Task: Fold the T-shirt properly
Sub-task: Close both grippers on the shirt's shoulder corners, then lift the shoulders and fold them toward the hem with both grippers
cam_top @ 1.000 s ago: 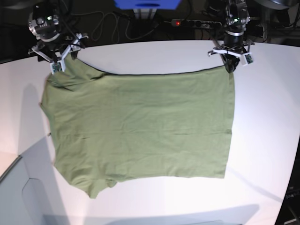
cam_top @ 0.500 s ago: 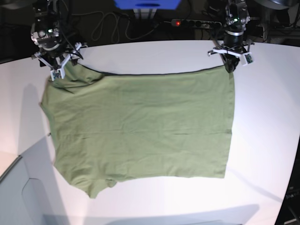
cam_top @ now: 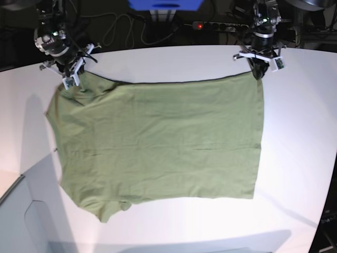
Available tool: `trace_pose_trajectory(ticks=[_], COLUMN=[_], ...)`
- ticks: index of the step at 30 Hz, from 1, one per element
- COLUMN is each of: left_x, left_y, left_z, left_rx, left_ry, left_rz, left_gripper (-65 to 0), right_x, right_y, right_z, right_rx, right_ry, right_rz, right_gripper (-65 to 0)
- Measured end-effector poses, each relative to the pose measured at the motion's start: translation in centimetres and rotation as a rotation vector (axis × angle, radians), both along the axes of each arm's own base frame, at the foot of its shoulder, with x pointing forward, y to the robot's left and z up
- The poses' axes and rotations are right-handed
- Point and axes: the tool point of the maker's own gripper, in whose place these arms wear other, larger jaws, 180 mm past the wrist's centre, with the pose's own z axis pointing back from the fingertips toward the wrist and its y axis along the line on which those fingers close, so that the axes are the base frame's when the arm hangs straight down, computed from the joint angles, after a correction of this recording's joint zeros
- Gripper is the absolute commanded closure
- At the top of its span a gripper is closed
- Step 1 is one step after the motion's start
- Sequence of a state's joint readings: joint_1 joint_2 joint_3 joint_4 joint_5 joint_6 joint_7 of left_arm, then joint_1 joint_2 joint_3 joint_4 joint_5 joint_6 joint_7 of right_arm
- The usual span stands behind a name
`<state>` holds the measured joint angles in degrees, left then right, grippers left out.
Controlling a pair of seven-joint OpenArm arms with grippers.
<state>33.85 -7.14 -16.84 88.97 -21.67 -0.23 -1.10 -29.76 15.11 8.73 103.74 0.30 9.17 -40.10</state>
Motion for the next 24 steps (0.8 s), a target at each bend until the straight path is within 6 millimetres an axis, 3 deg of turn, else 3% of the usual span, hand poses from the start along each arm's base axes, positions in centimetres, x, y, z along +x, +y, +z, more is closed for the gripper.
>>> trace_pose_trajectory(ticks=[5,11,16,24], left_x=[-0.7,-0.3,0.6,3.0], left_y=[-0.2,-0.6,-0.8,0.9], left_z=[0.3,1.6,3.0,5.7], left_rx=[0.000,0.014,0.024,0.064], left_ry=[0.024,0.006,-0.032,-0.120], left_rz=[-0.012,-0.031,-0.041,-0.015], left_gripper=[0.0,0.0,0.0,0.0], right_x=[-1.0,0.4,0.9,4.7], right_y=[-2.5,-2.6,-2.4,-2.4], right_z=[0.9,4.0,4.5,6.2], right_rx=[-0.125,-0.191,-0.190,-0.190], right_ry=[0.032,-0.061,-0.078,-0.177], right_rz=[-0.011,0.015,0.017,0.008], right_gripper=[-0.2,-0.2,-0.2,-0.2])
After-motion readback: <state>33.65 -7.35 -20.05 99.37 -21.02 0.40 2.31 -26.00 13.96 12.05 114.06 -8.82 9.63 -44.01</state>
